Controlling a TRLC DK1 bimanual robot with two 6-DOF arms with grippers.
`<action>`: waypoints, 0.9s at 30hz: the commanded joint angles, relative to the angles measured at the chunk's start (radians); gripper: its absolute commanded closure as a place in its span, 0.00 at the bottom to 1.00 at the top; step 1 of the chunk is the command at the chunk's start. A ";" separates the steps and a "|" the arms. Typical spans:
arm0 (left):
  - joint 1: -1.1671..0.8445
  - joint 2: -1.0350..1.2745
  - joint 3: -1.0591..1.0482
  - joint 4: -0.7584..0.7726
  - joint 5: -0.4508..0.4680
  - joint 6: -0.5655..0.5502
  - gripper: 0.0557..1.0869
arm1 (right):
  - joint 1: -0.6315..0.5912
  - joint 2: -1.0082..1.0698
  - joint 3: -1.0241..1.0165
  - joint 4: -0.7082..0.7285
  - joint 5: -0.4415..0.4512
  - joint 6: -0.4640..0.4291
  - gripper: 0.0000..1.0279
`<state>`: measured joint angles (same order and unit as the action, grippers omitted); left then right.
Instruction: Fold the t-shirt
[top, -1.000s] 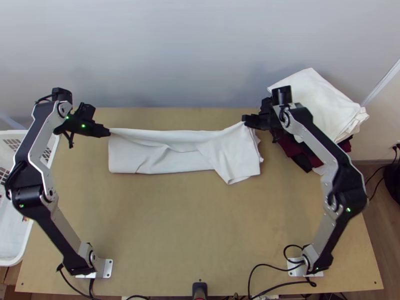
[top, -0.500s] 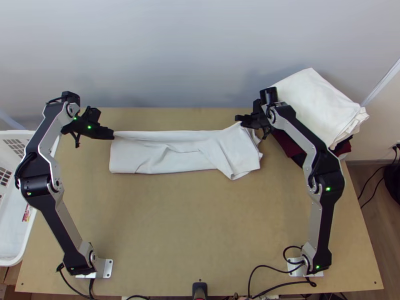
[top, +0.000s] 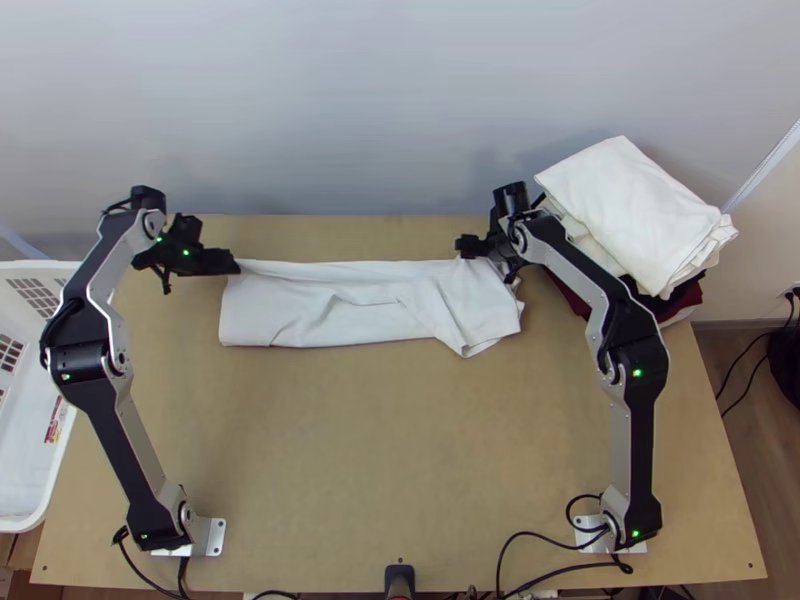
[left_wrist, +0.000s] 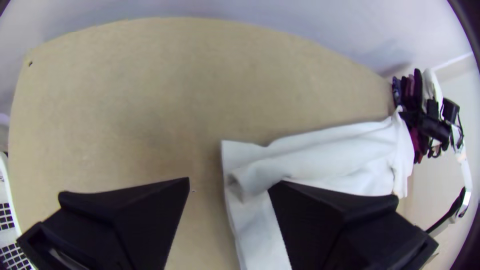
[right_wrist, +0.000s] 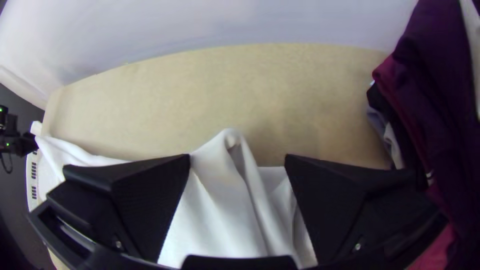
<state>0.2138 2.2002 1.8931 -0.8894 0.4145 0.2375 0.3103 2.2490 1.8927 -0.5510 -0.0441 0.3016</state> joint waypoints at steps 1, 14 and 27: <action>0.050 -0.040 0.014 0.007 0.043 -0.038 0.12 | 0.026 -0.175 -0.055 0.029 0.021 -0.005 0.04; 0.202 -0.160 -0.195 -0.036 0.345 0.014 0.12 | 0.108 -0.575 -0.112 -0.069 -0.051 0.114 0.04; 0.173 -0.171 -0.405 0.083 0.346 0.054 0.09 | 0.036 -0.594 -0.069 -0.173 -0.303 0.220 0.04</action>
<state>0.3988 2.0483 1.5219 -0.8265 0.7483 0.2733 0.3515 1.6577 1.7924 -0.7113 -0.3313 0.4980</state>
